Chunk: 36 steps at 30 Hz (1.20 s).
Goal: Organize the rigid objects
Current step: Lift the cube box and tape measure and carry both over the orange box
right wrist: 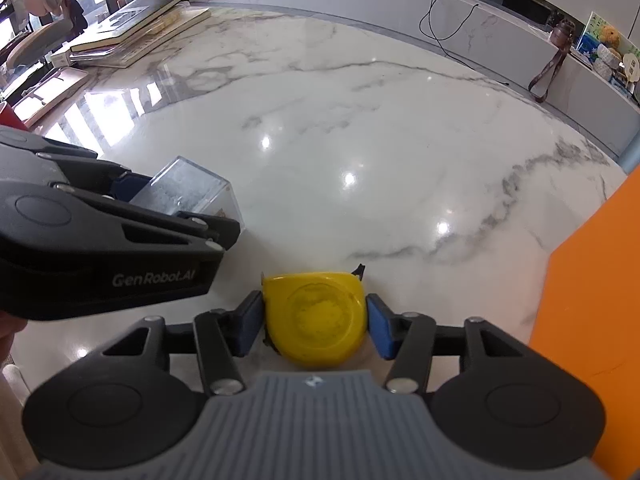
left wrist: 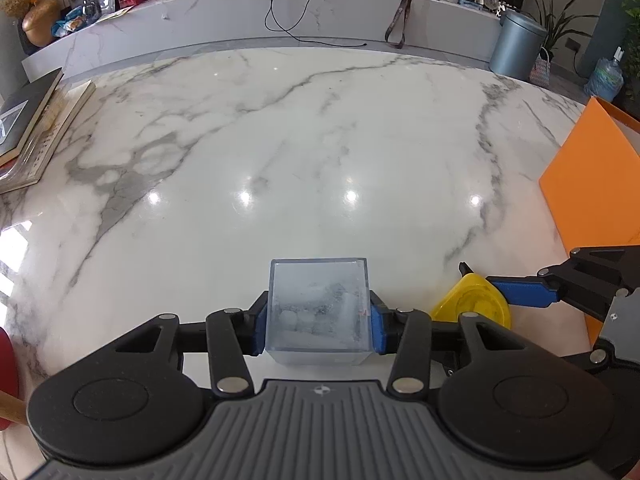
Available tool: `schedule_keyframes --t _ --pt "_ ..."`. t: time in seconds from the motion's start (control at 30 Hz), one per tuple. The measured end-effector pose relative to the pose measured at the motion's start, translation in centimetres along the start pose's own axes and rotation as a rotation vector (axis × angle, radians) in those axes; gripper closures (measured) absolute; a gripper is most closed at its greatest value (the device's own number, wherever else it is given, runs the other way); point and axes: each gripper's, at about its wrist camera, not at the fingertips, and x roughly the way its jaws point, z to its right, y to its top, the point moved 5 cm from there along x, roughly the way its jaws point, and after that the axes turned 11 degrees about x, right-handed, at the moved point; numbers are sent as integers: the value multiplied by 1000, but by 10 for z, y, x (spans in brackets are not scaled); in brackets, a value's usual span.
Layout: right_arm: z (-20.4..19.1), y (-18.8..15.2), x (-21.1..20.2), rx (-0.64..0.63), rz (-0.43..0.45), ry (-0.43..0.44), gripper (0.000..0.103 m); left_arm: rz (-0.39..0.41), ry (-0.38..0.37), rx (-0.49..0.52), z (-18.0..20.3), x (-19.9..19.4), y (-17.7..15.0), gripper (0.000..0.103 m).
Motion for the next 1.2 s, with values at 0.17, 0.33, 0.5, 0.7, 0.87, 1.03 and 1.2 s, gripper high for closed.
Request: schedule_keyframes --t 0.17,0.33,0.5,0.7,0.87,1.03,1.2 --pt "0 -1 -1 1 -8 -3 48 -4 -9 10 3 -1 0 50" --pt "-2 -3 -8 -18 6 -16 48 28 -14 8 5 -10 2 50" --pt "-4 -3 -21 -37 29 -16 48 56 -53 -32 4 -22 4 50" --pt "-7 2 -48 -61 80 -13 49 87 -70 -32 13 -40 9 50" --pt "-2 7 -76 -68 131 -20 48 116 -81 -48 16 -58 14 50" --pt "8 10 -105 -63 186 -34 48 152 -106 -60 26 -77 22 50" --pt "24 9 -135 -48 241 -61 48 200 -123 -29 49 -99 35 50"
